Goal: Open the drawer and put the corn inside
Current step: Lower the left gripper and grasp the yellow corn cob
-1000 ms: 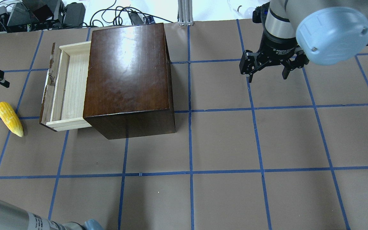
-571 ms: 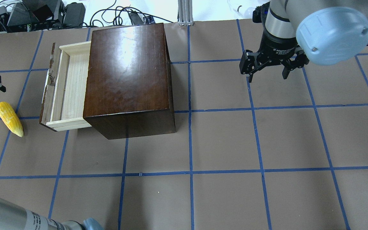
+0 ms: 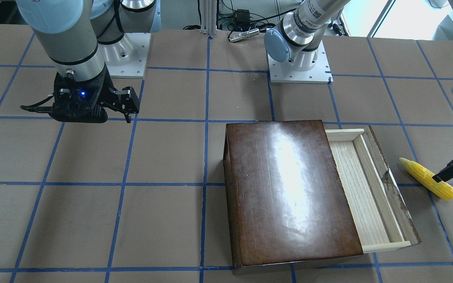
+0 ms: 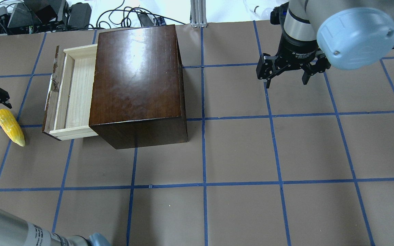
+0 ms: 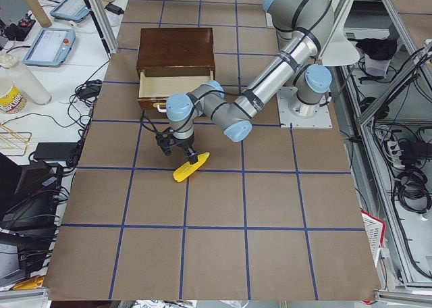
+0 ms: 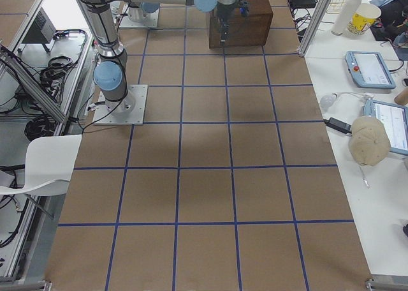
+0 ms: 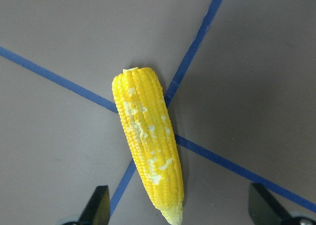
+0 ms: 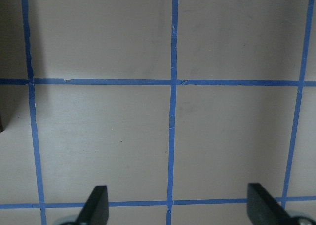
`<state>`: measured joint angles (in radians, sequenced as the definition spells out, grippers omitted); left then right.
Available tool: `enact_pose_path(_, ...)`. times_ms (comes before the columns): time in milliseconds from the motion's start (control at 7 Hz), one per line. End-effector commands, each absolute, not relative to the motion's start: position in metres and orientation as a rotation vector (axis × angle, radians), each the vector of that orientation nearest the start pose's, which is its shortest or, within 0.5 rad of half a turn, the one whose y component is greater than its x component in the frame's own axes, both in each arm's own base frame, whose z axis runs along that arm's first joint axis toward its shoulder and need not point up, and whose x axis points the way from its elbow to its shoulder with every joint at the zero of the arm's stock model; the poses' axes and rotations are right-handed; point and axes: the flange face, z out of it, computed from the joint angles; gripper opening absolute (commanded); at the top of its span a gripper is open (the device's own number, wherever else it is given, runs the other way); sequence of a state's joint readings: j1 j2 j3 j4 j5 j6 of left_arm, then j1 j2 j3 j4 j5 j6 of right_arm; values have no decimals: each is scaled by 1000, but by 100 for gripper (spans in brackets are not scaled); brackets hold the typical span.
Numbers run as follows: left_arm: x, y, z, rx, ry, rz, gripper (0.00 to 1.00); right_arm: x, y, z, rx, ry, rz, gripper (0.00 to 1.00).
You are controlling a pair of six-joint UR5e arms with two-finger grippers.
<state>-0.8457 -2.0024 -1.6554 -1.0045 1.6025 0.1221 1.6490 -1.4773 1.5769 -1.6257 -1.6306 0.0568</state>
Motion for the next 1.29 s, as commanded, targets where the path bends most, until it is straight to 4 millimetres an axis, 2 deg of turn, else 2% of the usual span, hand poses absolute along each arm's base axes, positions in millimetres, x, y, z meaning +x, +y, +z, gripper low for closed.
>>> enact_pose_path(0, 313, -547, 234, -1001, 2928, -44, 100, 168, -513, 443, -37, 3203, 67, 100)
enact_pose_path(286, 321, -543, 222, -1020, 2927, -11, 100, 168, -514, 443, -37, 3203, 65, 100)
enact_pose_path(429, 347, -531, 211, -1083, 2916, 9, 100, 168, -513, 443, -37, 3203, 67, 100)
enact_pose_path(714, 354, -533, 200, -1113, 2904, -6, 100, 168, -513, 443, -37, 3203, 65, 100)
enact_pose_path(1143, 353, -536, 184, -1222, 2877, 15, 100, 168, -514, 443, -37, 3203, 65, 100)
